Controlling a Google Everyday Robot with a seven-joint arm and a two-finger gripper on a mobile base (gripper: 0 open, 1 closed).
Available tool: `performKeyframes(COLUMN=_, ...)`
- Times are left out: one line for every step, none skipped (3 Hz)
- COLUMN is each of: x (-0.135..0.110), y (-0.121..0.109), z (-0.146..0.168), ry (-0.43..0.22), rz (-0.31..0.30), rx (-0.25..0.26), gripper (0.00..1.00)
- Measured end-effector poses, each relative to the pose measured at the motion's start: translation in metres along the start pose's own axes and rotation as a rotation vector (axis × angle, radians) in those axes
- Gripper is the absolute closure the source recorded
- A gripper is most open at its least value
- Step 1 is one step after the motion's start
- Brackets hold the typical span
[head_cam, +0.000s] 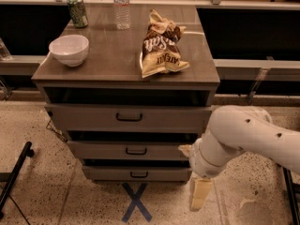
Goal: Open middle drawer
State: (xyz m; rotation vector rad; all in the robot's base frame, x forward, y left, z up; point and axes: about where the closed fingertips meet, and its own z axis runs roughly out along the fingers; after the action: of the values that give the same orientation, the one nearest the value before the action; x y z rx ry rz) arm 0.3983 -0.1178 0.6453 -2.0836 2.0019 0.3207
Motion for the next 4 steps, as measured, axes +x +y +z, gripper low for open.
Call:
performKeyframes(x=-0.002, y=-0.005, z=0.005, ry=-0.011, rz=-0.005, rx=0.028, gripper=0.0)
performKeyframes(x=-0.003, y=-0.002, z=0.007, ry=0.004, rz=-0.003, rx=-0.006, gripper=0.0)
performKeyframes(x=-0.001, y=0.005, z=0.04, ry=-0.01, rz=-0.023, rx=-0.034, gripper=0.0)
performKeyframes(x=-0.006, y=-0.02, z=0.091, ry=-0.055, rz=-0.049, rx=0.032, gripper=0.0)
